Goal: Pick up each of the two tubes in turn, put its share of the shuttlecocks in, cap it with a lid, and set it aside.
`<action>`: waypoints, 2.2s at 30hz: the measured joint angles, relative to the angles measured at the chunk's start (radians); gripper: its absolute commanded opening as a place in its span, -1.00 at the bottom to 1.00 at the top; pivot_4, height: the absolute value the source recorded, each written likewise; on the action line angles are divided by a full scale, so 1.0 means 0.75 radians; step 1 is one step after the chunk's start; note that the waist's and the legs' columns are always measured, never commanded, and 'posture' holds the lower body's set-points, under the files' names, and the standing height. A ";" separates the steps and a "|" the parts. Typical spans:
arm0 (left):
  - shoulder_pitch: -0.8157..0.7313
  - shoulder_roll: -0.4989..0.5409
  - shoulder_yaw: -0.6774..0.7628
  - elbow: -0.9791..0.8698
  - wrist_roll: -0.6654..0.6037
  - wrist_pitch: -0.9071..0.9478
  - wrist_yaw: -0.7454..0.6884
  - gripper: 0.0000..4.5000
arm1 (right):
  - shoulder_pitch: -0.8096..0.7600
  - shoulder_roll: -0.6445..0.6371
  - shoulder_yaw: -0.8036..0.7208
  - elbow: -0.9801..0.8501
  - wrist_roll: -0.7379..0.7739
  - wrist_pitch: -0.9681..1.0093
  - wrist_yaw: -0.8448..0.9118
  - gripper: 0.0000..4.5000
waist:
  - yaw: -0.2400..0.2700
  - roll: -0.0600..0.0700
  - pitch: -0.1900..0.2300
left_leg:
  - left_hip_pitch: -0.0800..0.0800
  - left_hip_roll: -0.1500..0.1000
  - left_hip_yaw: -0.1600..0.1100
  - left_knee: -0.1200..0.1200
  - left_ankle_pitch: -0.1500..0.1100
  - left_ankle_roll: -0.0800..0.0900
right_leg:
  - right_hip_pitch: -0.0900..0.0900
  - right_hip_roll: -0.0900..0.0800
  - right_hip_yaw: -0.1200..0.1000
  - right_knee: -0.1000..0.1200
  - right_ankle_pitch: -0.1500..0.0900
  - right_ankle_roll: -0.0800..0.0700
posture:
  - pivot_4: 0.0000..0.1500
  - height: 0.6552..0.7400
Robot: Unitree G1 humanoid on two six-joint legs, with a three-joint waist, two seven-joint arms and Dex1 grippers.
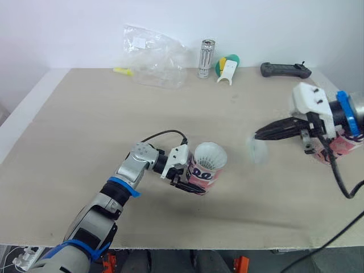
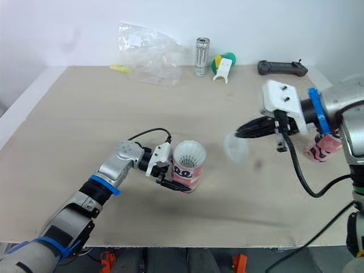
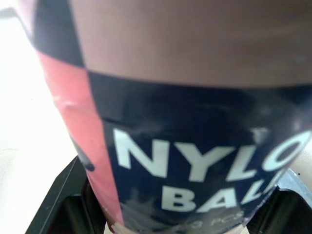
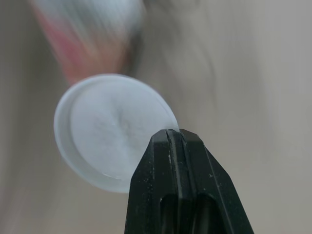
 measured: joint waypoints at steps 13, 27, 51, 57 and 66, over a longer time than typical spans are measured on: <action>-0.032 0.001 -0.008 0.039 0.000 -0.007 -0.034 0.41 | -0.363 0.184 0.321 -0.085 -0.068 -0.076 0.002 -0.99 | -0.001 -0.003 0.001 | -0.001 0.002 -0.002 0.000 0.000 0.000 | -0.002 0.001 -0.003 0.000 0.000 -0.001 | 1.00 1.00; -0.013 0.017 -0.009 0.000 0.000 0.002 -0.031 0.41 | -0.437 0.148 0.399 -0.102 -0.111 -0.198 0.007 -0.99 | -0.001 -0.003 0.001 | -0.001 0.003 -0.002 -0.003 0.000 0.001 | -0.004 0.002 -0.003 0.001 -0.002 -0.005 | 1.00 1.00; 0.006 0.020 -0.009 -0.028 0.002 0.008 -0.016 0.41 | -0.397 0.170 0.438 -0.078 -0.165 -0.239 0.008 -0.99 | -0.001 -0.003 0.001 | -0.001 0.002 -0.002 -0.003 0.000 0.001 | -0.004 0.001 -0.003 0.001 -0.003 -0.004 | 1.00 1.00; 0.003 0.021 -0.012 -0.042 0.004 0.007 -0.014 0.41 | -0.344 0.157 0.443 -0.114 -0.181 -0.262 0.005 -0.99 | 0.000 -0.003 0.001 | -0.002 0.002 -0.002 -0.003 -0.001 0.001 | -0.003 0.001 -0.003 0.001 -0.004 -0.004 | 1.00 1.00; 0.017 0.030 -0.011 -0.044 0.002 0.011 -0.012 0.41 | -0.290 0.218 0.450 -0.131 -0.280 -0.350 0.000 0.27 | 0.000 -0.005 0.000 | -0.001 0.002 -0.003 -0.003 -0.001 0.001 | -0.002 0.001 -0.005 0.001 -0.005 -0.005 | 1.00 1.00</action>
